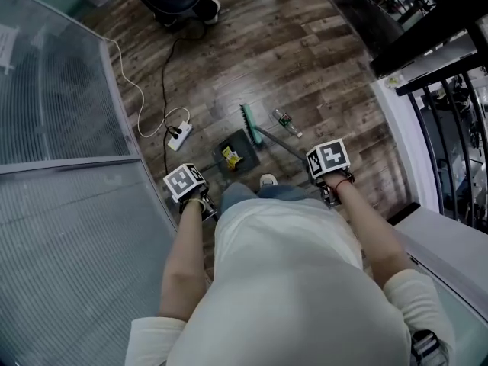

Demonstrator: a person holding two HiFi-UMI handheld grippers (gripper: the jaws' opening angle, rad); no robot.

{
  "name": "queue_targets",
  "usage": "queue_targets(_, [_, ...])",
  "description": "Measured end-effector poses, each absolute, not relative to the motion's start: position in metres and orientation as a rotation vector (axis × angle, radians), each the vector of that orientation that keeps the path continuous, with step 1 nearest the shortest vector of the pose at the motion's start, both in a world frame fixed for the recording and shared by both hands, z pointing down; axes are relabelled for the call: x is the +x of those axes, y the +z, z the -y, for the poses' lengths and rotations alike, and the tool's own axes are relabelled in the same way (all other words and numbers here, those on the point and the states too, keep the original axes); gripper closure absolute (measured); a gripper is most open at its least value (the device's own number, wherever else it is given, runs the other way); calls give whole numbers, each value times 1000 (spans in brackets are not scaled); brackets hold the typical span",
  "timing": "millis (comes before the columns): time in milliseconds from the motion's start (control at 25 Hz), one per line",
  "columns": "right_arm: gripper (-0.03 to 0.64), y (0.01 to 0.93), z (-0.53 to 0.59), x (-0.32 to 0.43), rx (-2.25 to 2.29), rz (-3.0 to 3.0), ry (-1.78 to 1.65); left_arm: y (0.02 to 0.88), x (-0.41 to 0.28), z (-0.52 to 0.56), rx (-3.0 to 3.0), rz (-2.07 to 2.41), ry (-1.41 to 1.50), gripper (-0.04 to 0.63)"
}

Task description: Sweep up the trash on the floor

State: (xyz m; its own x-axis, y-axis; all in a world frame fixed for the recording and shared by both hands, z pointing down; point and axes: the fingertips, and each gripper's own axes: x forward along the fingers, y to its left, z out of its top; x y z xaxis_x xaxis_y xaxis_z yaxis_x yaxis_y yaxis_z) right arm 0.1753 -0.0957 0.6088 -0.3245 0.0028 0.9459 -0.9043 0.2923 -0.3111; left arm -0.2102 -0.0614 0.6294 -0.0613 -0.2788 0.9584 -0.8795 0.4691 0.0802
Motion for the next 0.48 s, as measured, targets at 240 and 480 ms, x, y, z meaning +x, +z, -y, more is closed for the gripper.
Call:
queue_targets(240, [515, 607, 117, 217, 991, 1576, 1229, 631, -179, 96, 1065, 1578, 658, 506])
queue_targets(480, [515, 612, 138, 253, 1093, 1520, 1229, 636, -156, 126, 1087, 1555, 669, 506])
